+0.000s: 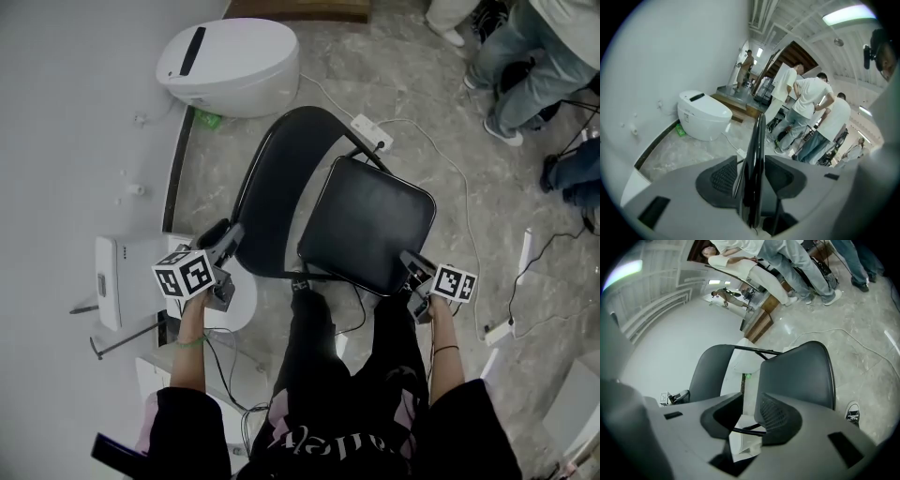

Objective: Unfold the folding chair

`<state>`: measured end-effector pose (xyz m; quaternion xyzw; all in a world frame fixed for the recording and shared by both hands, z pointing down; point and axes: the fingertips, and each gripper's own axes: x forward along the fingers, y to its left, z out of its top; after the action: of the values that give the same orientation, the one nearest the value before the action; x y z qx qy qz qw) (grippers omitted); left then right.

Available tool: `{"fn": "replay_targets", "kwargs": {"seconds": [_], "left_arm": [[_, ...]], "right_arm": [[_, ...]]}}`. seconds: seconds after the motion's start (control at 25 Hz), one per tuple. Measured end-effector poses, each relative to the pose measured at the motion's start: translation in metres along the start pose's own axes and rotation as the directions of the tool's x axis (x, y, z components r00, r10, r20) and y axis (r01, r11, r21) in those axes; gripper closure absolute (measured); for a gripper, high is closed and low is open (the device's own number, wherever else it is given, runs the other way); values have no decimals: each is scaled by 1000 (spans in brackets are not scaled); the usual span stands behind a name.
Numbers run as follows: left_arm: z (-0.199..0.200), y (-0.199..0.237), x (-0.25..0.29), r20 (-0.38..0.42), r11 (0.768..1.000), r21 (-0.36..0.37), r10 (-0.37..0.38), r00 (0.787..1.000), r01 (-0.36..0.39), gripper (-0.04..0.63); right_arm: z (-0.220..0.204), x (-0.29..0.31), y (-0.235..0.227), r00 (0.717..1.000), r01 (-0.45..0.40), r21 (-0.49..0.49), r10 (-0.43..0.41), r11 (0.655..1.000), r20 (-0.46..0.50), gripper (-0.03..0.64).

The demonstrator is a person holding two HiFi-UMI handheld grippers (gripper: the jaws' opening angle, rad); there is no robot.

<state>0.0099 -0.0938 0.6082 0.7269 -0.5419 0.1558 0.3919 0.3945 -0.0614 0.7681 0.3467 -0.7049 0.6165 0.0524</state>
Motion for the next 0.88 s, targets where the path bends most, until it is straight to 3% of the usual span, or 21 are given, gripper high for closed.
{"fn": "replay_targets", "kwargs": {"seconds": [0.16, 0.36, 0.64, 0.76, 0.88], "left_arm": [[25, -17, -48, 99, 999, 37, -23, 995, 19, 420], [40, -59, -70, 103, 983, 137, -136, 985, 122, 423], [24, -103, -90, 23, 914, 203, -363, 932, 351, 509], [13, -117, -100, -15, 884, 191, -432, 902, 427, 537], [4, -129, -116, -29, 870, 187, -460, 887, 457, 552]], "right_arm": [[-3, -16, 59, 999, -28, -46, 29, 999, 29, 495], [-2, -31, 128, 992, -8, -109, 22, 994, 121, 495], [-33, -46, 218, 959, 13, -127, 24, 992, 283, 495], [-51, -62, 241, 942, 49, -115, -8, 992, 337, 495], [-68, -77, 261, 930, 43, -99, -4, 994, 367, 497]]}}
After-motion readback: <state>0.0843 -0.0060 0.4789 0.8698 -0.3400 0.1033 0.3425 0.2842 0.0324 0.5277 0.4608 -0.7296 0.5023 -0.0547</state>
